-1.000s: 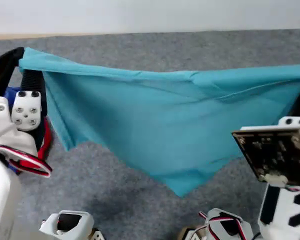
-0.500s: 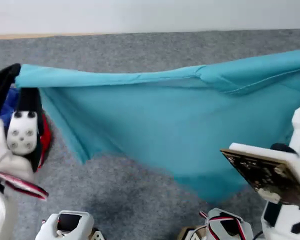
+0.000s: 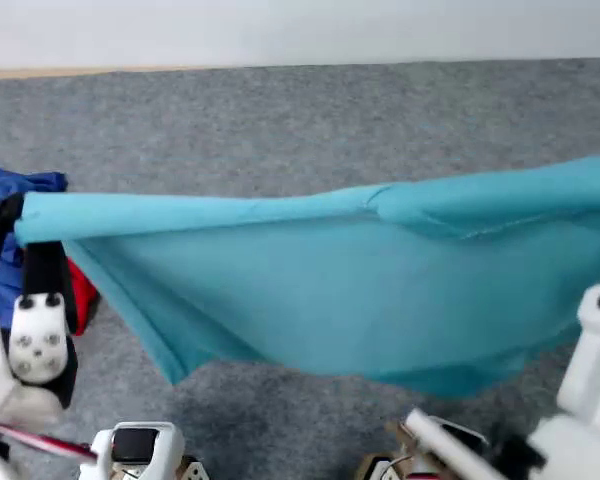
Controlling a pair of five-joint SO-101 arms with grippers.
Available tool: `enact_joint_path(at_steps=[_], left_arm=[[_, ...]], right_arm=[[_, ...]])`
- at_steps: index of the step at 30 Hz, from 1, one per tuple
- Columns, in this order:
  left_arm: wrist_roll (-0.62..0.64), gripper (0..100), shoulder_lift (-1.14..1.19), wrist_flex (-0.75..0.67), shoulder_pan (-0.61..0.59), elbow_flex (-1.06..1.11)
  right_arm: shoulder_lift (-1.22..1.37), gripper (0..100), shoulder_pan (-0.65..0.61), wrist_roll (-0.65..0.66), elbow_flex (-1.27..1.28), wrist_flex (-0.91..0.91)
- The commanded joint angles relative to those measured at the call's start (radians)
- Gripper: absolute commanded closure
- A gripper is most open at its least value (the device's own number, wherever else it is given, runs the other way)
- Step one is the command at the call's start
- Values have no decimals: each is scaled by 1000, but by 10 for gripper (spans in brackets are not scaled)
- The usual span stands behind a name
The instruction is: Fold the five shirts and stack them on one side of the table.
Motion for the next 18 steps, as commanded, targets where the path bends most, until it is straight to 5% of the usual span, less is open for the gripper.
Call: enact_joint_path(at_steps=[1,18], left_arm=[[3,996,-37,17,-9,24],[3,996,-69,12,-6,188]], right_arm=[[-7,987,12,15,-12,-16],[-24,987,5,-26,121,134]])
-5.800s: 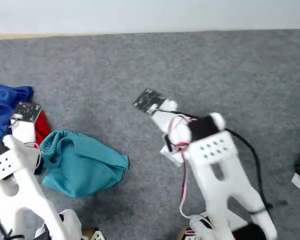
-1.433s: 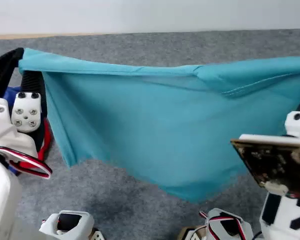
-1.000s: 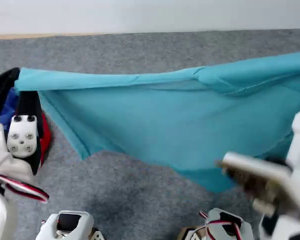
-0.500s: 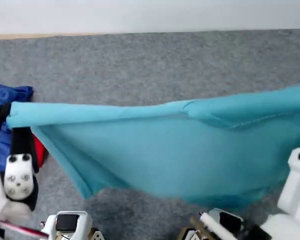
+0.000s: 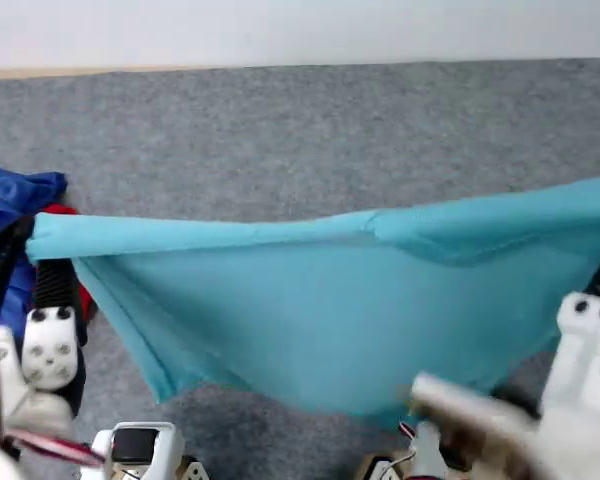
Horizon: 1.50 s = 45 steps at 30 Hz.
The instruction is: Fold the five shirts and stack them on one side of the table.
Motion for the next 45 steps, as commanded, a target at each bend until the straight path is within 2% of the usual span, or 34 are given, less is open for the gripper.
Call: enact_joint_path(at_steps=[1,6,14,19,25,28,34,45], left_arm=[[3,996,-2,11,-6,74],[3,996,0,-21,-6,228],[3,996,5,-216,-6,526],[3,996,8,-440,-6,728],[3,996,11,-772,-5,983],[3,996,68,-890,-5,1067],[5,996,341,-1028,-2,984],[5,996,911,-1077,25,553]], right_arm=[[2,987,5,-17,60,4],[2,987,4,-17,180,-4],[2,987,-82,-15,419,-44],[2,987,-93,-15,654,-219],[2,987,-122,-15,971,-503],[4,987,-145,-15,1112,-644],[48,987,-170,-14,1284,-885],[404,987,-147,-15,1096,-1038]])
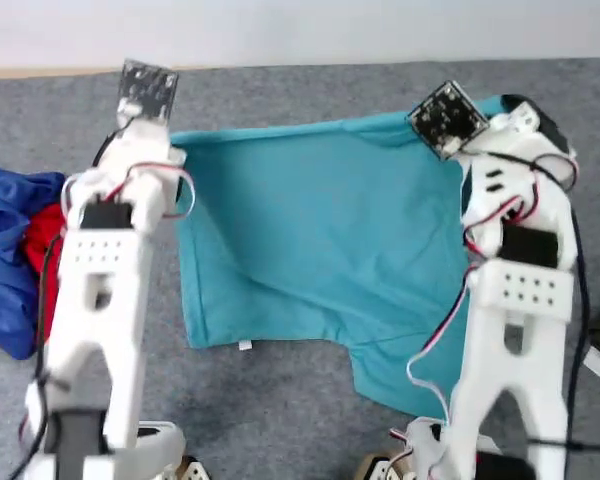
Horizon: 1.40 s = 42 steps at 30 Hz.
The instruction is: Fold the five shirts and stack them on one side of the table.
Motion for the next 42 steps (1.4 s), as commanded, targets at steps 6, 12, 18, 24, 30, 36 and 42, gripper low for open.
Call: enact_joint_path(at_steps=[6,12,18,24,30,36,42], left_arm=[[5,996,376,-23,63,-404],[6,996,637,66,66,-717],[8,996,848,187,61,-1035],[8,996,1000,290,66,-1276],[5,996,1071,535,66,-1446],[3,996,1077,824,66,-1538],[-153,996,1073,1079,71,-1567]], right_arm=[[288,987,48,-6,-316,-77],[492,987,62,-6,-523,-68],[618,987,56,-6,-647,-68],[716,987,41,-6,-746,-68],[713,988,42,-6,-760,21],[656,988,41,-2,-760,222],[573,988,41,0,-760,506]])
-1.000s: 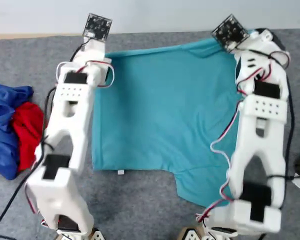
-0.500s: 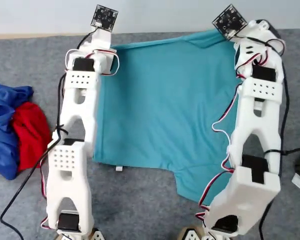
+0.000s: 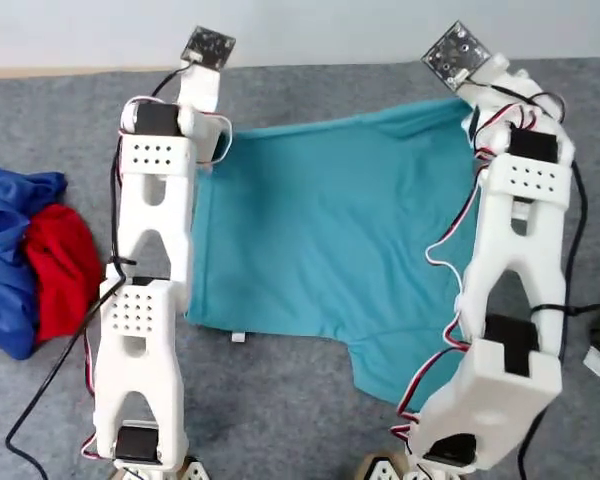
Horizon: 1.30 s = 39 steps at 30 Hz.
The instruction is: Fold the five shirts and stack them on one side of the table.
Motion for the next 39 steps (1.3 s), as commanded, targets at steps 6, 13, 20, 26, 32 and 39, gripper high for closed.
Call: enact_joint_path(at_steps=[6,13,20,26,32,39], left_arm=[[-140,996,-97,101,3,154],[-222,997,-282,101,61,487],[-287,997,-471,100,64,799],[-359,997,-563,100,17,980],[-422,997,-597,100,-58,1047],[-473,997,-589,97,-55,1107]], right_arm=[[-163,988,15,54,-71,332],[-228,988,15,103,-71,581],[-288,988,19,146,-71,831],[-334,988,22,173,-68,986],[-354,988,96,224,-38,993],[-486,988,137,341,222,995]])
